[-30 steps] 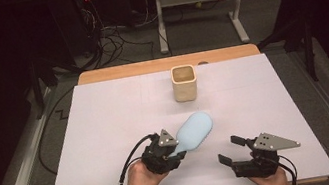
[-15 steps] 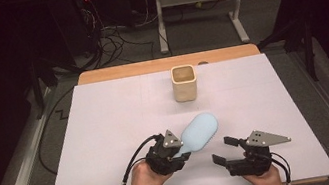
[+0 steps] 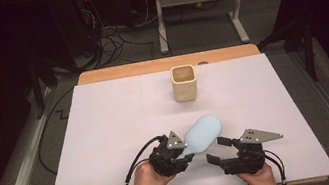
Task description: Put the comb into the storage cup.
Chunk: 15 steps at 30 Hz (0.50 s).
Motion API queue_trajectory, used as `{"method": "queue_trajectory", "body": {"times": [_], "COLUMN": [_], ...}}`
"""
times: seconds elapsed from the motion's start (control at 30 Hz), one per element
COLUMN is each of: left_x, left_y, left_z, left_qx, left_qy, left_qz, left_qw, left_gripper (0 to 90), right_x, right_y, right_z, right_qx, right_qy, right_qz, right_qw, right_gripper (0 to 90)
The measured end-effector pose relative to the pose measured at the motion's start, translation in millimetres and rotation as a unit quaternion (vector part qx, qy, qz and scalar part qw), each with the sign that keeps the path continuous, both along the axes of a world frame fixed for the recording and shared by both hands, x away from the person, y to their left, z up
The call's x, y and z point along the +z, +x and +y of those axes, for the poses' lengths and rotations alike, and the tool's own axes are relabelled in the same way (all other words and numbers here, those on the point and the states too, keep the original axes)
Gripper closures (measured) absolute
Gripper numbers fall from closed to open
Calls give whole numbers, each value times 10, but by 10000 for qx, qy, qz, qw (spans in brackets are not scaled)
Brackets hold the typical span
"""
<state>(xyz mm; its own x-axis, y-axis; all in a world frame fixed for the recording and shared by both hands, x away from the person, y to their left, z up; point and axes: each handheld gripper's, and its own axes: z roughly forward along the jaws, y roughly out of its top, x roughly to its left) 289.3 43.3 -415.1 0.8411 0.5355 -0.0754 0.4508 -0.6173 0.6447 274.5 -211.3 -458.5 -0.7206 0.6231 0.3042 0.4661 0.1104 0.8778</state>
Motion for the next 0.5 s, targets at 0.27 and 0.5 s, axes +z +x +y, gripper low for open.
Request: {"method": "queue_trajectory", "body": {"times": [0.27, 0.5], "left_x": [-16, -17], "left_y": [-15, -30], "left_z": [-56, -93], "left_qx": [-76, -114], "left_qy": [19, -15], "left_qz": [-3, -35], "left_qw": [10000, 9999], "left_gripper": [691, 691], "right_x": [1, 3], "right_y": [38, 88], "right_z": [45, 84], "right_qx": [31, 55], "right_qy": [56, 138], "right_qz": [32, 101], "right_qw": [10000, 9998], "right_gripper": [196, 192]}}
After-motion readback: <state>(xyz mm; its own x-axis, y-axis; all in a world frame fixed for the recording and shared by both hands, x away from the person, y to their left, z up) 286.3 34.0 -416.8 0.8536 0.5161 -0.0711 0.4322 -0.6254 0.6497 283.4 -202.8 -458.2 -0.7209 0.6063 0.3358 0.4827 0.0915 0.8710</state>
